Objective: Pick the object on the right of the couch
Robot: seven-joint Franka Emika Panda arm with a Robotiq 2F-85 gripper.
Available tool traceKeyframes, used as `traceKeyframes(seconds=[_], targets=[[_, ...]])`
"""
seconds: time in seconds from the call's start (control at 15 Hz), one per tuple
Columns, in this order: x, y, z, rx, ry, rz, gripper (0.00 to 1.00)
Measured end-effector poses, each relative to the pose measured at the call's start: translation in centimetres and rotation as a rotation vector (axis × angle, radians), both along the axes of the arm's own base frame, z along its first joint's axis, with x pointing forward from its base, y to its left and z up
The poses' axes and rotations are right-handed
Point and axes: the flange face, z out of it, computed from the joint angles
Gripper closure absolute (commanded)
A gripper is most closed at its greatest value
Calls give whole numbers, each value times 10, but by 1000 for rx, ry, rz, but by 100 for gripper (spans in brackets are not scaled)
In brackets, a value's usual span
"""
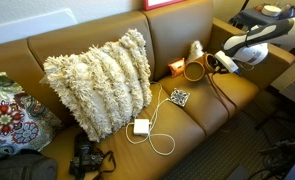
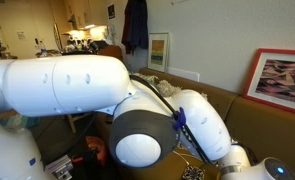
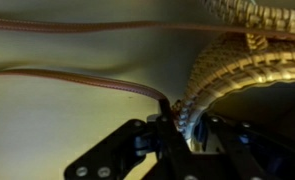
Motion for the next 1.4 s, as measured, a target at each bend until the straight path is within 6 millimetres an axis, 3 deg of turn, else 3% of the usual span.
traceKeyframes(seconds=[0.2,0.47,0.93,1.0,1.13,1.4], targets=[[-10,-2,-8,-46,67,137,94],[-9,-7,-1,-144,113,285,94],[-8,-24,13,-278,117,269,94],[-8,-25,15,-280,104,244,50],[-8,-26,16,-267,83,191,45],[-13,-31,16,-224,103,-7,15]])
